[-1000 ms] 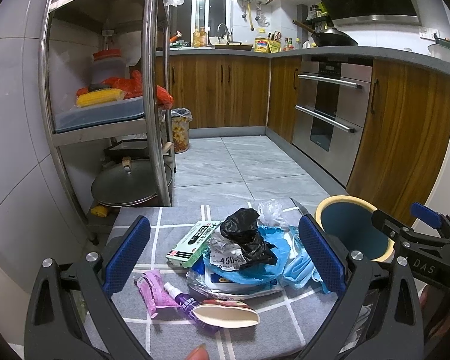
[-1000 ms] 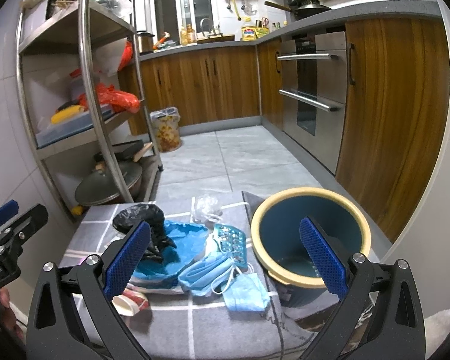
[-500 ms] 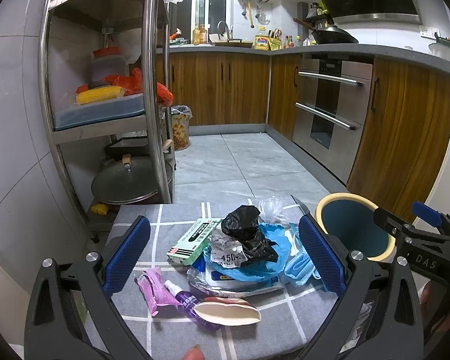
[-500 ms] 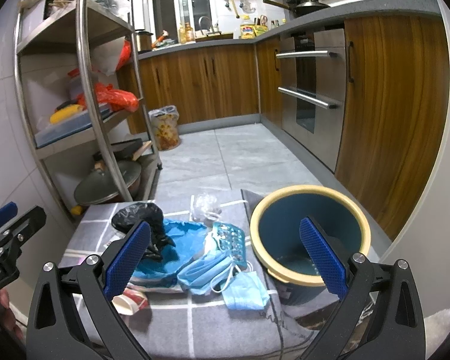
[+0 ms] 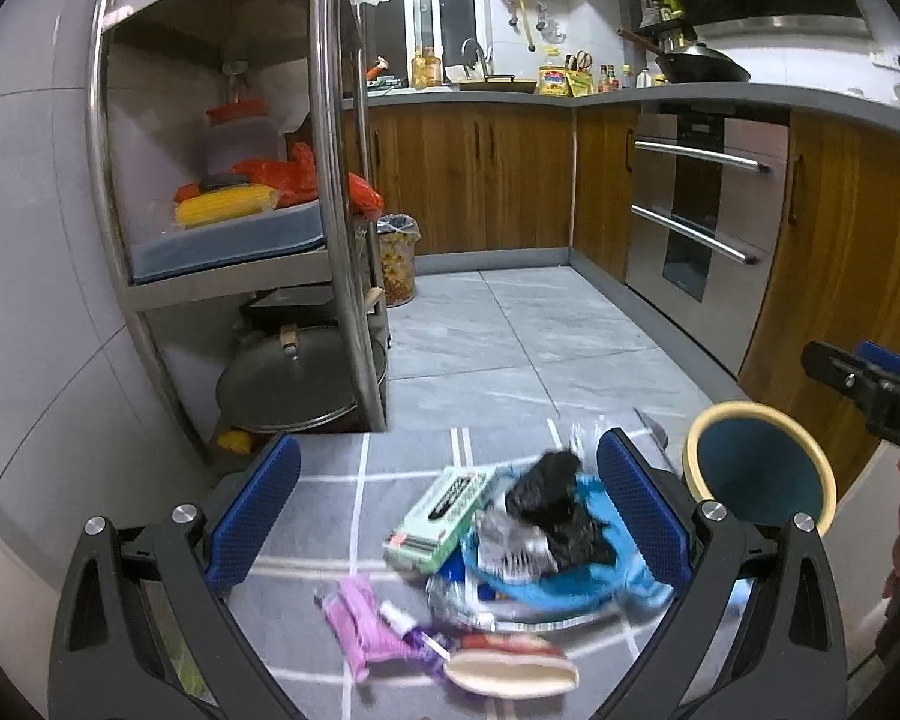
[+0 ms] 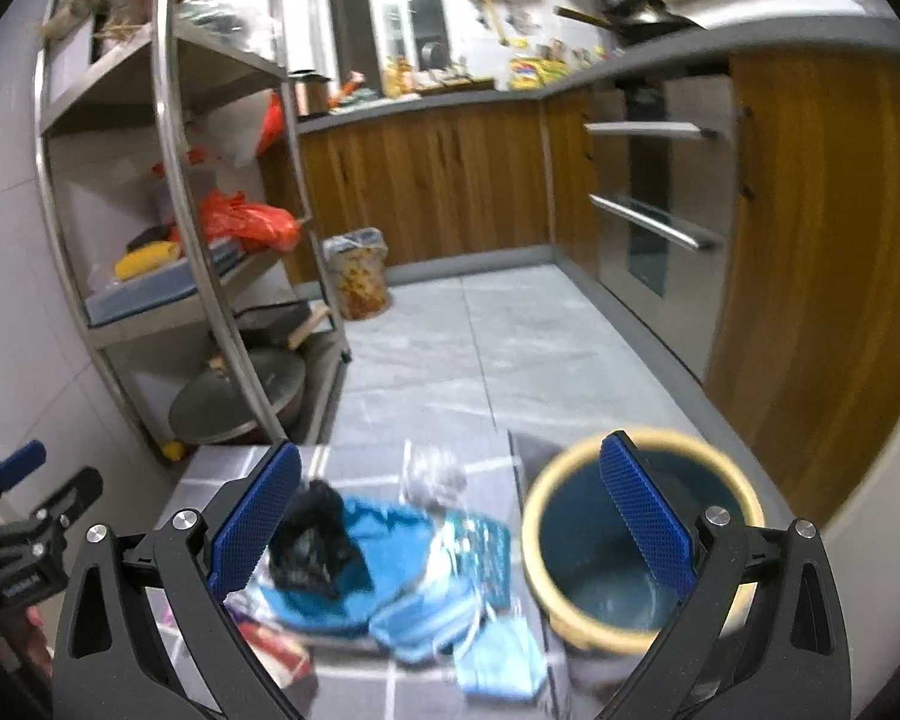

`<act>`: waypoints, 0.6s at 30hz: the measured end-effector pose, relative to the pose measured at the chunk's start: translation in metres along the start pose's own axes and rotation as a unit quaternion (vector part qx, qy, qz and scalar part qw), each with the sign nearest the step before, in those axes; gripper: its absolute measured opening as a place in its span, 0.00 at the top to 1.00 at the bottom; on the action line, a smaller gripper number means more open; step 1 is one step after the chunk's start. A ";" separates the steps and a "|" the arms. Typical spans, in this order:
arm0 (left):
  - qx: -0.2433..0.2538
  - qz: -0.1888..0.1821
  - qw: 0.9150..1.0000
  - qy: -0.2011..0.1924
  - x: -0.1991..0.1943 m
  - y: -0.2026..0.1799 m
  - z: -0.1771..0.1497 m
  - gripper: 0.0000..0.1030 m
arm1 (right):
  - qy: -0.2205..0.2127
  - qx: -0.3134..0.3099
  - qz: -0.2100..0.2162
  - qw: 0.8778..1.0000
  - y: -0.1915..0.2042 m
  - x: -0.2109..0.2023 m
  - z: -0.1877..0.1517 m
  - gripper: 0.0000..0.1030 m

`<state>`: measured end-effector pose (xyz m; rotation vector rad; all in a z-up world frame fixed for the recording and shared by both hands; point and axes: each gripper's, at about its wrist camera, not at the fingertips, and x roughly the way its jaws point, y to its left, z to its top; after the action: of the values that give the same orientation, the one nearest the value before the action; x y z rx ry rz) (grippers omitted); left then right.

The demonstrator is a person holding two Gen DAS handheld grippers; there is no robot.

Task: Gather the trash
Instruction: 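Grasp the black plastic bag with the left tool while the right tool grasps the clear plastic bag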

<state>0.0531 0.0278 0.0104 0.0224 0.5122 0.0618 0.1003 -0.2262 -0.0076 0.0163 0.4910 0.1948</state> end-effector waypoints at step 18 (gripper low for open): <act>0.043 -0.084 0.988 0.125 0.137 -0.031 -0.008 0.19 | 0.212 0.019 0.081 0.974 -0.010 0.216 -0.004 0.34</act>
<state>0.1699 0.0056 -0.0643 0.0564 0.7664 -0.1239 0.2863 -0.1953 -0.1129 0.0528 0.9208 0.3524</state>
